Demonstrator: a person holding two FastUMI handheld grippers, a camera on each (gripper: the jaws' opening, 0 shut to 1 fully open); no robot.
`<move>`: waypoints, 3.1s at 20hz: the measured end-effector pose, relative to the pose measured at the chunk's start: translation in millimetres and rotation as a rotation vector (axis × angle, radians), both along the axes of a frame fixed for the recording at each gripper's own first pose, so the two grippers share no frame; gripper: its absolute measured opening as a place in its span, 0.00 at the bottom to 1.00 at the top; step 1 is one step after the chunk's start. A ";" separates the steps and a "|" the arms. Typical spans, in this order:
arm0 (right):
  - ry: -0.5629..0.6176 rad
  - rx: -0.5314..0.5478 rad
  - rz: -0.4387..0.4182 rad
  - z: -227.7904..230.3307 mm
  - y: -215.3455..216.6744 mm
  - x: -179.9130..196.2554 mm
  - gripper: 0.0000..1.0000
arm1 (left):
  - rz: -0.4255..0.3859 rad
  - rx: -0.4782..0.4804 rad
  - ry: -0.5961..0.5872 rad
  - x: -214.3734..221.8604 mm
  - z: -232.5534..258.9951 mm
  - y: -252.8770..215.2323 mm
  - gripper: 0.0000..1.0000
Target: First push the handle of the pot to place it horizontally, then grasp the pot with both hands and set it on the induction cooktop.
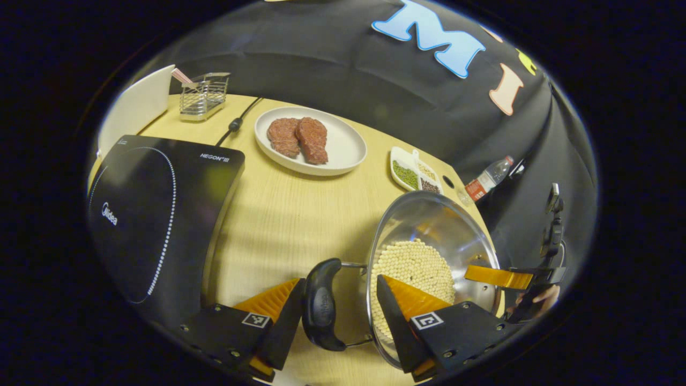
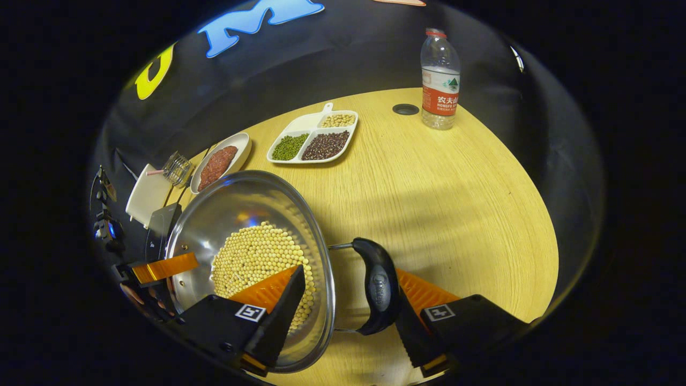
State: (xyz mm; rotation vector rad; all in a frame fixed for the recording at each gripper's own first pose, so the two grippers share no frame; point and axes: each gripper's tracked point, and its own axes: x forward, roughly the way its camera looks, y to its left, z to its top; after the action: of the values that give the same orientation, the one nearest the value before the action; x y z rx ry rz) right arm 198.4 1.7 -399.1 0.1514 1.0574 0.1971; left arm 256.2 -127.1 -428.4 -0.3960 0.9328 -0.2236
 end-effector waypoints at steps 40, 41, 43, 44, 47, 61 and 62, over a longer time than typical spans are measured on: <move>-0.015 0.057 0.050 105.7 174.1 -137.2 0.49 | 0.094 -0.060 -0.040 -126.6 110.0 219.4 0.48; -0.024 0.060 0.067 108.8 186.7 -130.7 0.49 | 0.109 -0.063 -0.044 -121.9 110.8 232.1 0.52; -0.039 0.074 0.091 113.2 212.2 -115.9 0.49 | 0.146 -0.074 -0.050 -109.9 109.6 258.2 0.48; -0.044 0.084 0.102 114.6 225.2 -109.0 0.49 | 0.163 -0.073 -0.059 -104.8 111.8 271.4 0.52; -0.055 0.105 0.124 118.2 260.8 -88.4 0.49 | 0.202 -0.068 -0.070 -87.2 111.1 307.7 0.48; -0.035 0.148 0.111 76.3 366.0 -26.7 0.52 | 0.217 -0.004 -0.104 -4.3 72.9 412.0 0.51; -0.035 0.147 0.111 73.0 368.1 -25.8 0.52 | 0.214 -0.006 -0.106 -1.6 68.3 413.0 0.48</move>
State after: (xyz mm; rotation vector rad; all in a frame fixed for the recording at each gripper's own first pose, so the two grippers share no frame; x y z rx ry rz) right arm 172.6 369.9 -326.2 0.2215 1.0169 0.3772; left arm 254.5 285.9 -360.1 -0.4815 0.7792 -0.0507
